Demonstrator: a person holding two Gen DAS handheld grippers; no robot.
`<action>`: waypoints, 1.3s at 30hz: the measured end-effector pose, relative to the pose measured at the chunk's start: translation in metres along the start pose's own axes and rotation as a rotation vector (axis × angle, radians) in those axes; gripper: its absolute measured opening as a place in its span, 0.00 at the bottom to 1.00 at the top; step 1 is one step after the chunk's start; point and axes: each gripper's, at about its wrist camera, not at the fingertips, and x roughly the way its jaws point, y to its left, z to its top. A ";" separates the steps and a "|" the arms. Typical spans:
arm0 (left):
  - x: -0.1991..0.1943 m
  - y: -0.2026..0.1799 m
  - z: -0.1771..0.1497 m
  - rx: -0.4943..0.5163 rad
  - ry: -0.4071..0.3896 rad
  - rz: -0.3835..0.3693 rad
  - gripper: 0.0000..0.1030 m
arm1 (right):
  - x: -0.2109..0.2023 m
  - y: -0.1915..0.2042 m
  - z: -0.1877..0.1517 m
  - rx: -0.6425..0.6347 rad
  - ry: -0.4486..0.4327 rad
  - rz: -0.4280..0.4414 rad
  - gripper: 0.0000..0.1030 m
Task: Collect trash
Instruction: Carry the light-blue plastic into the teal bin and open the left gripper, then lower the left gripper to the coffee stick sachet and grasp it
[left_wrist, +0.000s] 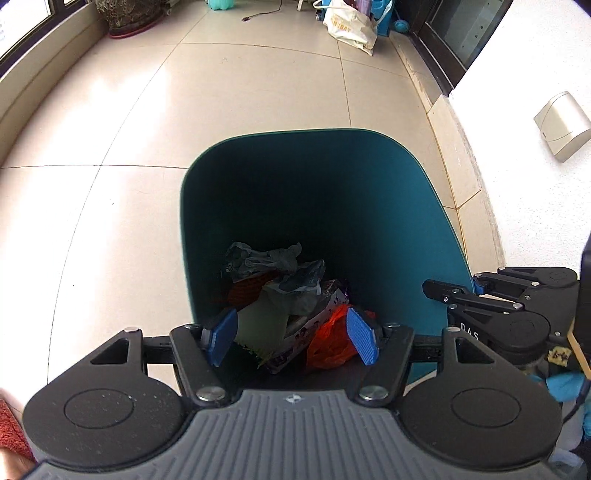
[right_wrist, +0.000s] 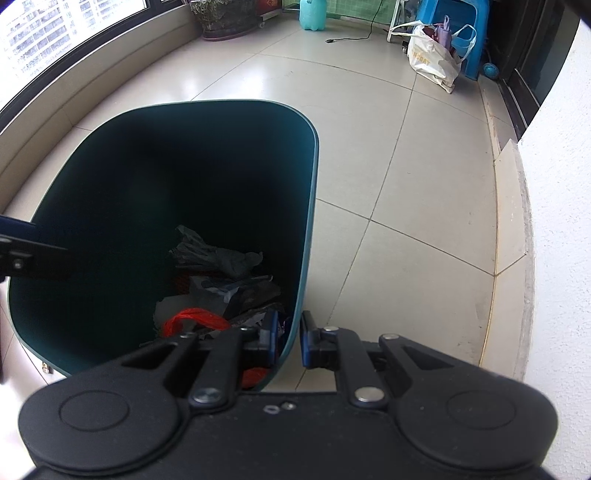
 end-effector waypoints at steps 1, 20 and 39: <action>-0.008 0.004 -0.003 -0.004 -0.012 0.004 0.63 | 0.000 0.001 0.000 -0.001 -0.001 -0.002 0.11; -0.004 0.178 -0.077 -0.296 -0.026 0.237 0.73 | -0.002 0.001 -0.001 0.000 -0.003 -0.004 0.12; 0.148 0.323 -0.157 -0.577 0.210 0.279 0.72 | -0.005 0.015 -0.003 -0.062 0.000 -0.051 0.13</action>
